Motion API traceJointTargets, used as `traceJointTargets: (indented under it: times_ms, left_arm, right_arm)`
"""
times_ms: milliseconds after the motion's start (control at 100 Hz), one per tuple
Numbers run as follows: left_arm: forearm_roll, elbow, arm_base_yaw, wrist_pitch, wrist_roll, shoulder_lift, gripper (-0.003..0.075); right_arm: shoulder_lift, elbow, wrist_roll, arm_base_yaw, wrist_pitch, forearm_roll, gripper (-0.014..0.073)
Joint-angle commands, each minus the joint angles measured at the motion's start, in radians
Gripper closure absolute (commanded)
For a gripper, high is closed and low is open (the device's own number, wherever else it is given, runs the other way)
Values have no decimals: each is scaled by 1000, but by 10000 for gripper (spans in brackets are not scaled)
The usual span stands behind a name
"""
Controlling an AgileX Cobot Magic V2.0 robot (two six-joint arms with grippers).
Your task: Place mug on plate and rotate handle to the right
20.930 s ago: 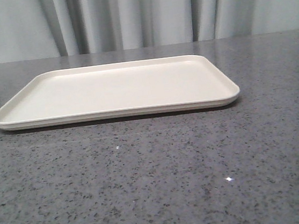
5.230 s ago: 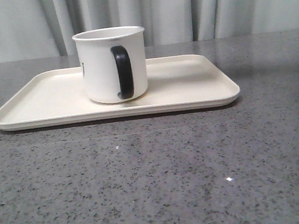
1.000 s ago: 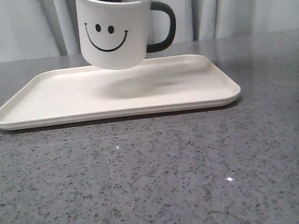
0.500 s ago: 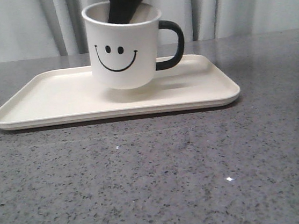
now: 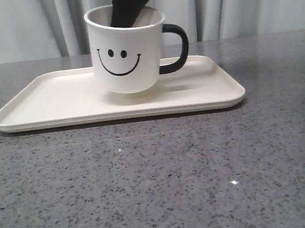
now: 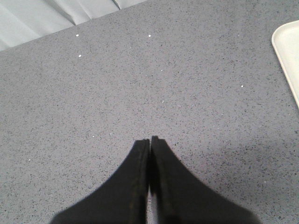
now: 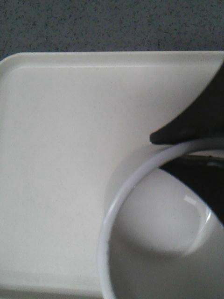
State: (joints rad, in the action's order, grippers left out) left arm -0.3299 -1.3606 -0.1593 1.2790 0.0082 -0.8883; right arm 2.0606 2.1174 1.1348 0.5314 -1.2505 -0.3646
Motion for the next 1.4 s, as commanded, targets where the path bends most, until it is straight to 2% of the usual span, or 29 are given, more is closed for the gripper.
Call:
traceJointTargets:
  times_ms: [0,1390]
  left_arm:
    - [-9,-21,2,-43,-8,5,740]
    - [-2,-21,2,-42,-8,5,740]
  right_arm:
    - [-61,25,22,1,-86,-39,710]
    - [-25,25,30,16,-80,-36,694]
